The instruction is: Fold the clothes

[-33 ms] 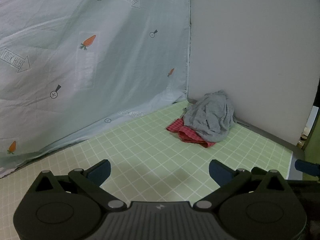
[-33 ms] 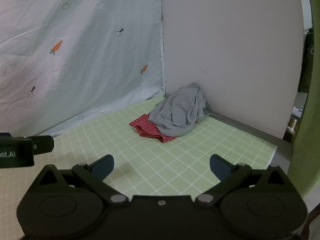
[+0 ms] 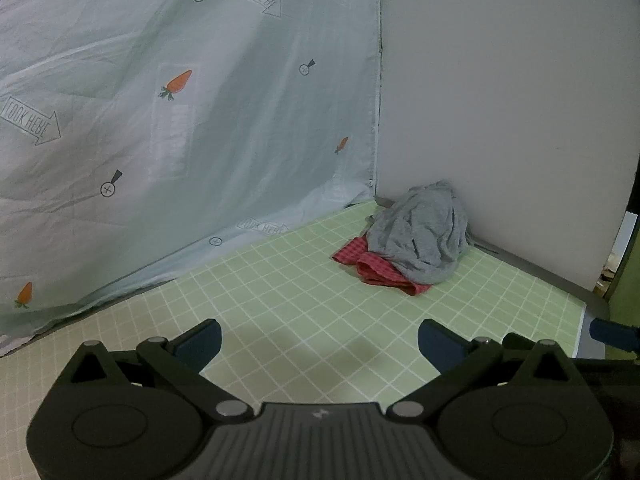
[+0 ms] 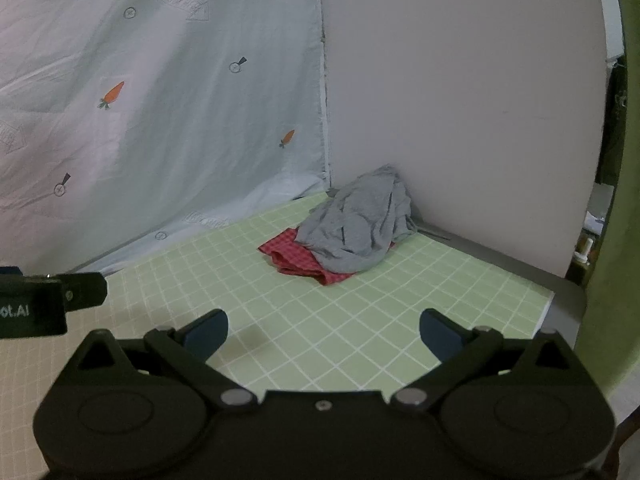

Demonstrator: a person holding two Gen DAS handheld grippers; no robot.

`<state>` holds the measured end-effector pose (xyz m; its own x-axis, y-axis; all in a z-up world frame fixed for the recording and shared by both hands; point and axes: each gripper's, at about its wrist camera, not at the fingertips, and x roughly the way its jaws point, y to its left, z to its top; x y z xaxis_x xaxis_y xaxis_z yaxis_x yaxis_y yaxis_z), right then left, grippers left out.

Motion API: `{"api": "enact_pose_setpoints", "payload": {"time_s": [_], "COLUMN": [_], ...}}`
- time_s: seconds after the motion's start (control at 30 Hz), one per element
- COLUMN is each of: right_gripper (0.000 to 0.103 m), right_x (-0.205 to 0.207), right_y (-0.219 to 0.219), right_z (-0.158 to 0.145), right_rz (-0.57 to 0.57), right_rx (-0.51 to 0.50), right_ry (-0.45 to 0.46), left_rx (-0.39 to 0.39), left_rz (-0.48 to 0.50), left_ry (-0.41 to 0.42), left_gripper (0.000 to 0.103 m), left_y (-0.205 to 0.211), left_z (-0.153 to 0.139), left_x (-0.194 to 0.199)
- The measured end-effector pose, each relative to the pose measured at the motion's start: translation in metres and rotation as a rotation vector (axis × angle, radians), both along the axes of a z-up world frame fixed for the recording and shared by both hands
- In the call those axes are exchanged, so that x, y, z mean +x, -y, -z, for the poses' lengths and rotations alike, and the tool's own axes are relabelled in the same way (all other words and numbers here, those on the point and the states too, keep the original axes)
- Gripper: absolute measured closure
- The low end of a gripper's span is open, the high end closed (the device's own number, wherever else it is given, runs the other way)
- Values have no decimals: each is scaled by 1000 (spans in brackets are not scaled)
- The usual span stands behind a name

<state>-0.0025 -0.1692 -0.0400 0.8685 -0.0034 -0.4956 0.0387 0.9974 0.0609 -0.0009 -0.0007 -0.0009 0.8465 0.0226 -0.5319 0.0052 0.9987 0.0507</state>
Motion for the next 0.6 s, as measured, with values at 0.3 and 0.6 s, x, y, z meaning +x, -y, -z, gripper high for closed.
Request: {"api": "enact_pose_setpoints", "payload": {"time_s": [0.3,0.6], "right_gripper": [0,0], "right_x": [3,3], "right_y": [1,-3], "right_z": [0,8], "right_rz": [-4,13], "right_rx": [11,-5], "right_ry": [-1,13], "left_rx": [-7,-18], "left_rz": [8,23], "left_ry": [0,-5], "left_gripper": [0,0], "left_y": [-7,-18], "left_z": [-3,-7], "left_x": [0,0]}}
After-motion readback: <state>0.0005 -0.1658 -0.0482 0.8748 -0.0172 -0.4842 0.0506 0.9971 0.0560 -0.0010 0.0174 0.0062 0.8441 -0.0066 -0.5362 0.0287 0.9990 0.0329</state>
